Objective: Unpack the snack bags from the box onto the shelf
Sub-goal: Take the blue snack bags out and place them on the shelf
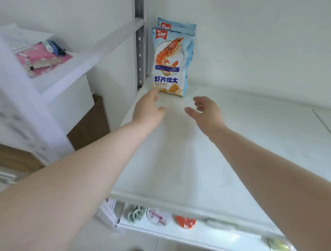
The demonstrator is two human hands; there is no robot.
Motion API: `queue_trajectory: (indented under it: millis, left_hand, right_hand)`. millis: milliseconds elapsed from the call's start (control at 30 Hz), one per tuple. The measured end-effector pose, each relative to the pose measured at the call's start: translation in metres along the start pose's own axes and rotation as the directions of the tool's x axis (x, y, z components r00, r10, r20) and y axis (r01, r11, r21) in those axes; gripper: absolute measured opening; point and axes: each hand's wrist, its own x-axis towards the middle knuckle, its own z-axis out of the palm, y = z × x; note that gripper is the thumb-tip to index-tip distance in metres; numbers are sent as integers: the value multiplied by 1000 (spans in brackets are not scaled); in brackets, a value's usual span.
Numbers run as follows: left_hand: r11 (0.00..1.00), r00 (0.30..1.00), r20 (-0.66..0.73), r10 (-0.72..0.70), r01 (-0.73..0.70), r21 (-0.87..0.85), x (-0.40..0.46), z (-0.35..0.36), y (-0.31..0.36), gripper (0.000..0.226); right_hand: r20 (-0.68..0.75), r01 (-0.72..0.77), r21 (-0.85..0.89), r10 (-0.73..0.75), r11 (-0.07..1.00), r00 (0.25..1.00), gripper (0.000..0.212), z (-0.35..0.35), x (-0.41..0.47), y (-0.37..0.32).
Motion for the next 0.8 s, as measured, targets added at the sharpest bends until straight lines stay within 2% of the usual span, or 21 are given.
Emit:
queue_trajectory:
  millis: [100, 200, 267, 433, 533, 667, 800]
  left_hand:
    - [977, 989, 109, 97, -116, 180, -72, -12, 30, 59]
    - [886, 946, 239, 219, -296, 358, -142, -25, 59, 61]
    - [840, 920, 291, 261, -365, 402, -189, -28, 73, 61]
    - [824, 857, 437, 272, -443, 355, -312, -19, 71, 61]
    - [782, 768, 587, 255, -521, 342, -370, -10, 57, 63]
    - [719, 653, 721, 232, -614, 325, -425, -3, 46, 64]
    - [700, 598, 784, 165, -631, 334, -467, 4, 47, 65]
  right_hand:
    - [47, 48, -155, -41, 987, 998, 48, -29, -71, -6]
    - [81, 100, -347, -77, 932, 994, 47, -60, -145, -8]
    - [73, 99, -408, -76, 908, 994, 47, -79, -196, -6]
    - [-24, -98, -362, 96, 927, 995, 46, -102, -341, 26]
    - [-10, -253, -411, 273, 876, 962, 52, -105, -420, 51]
    - [-80, -402, -416, 408, 816, 910, 52, -110, -502, 72]
    - [-99, -474, -466, 488, 747, 867, 53, -125, -561, 86]
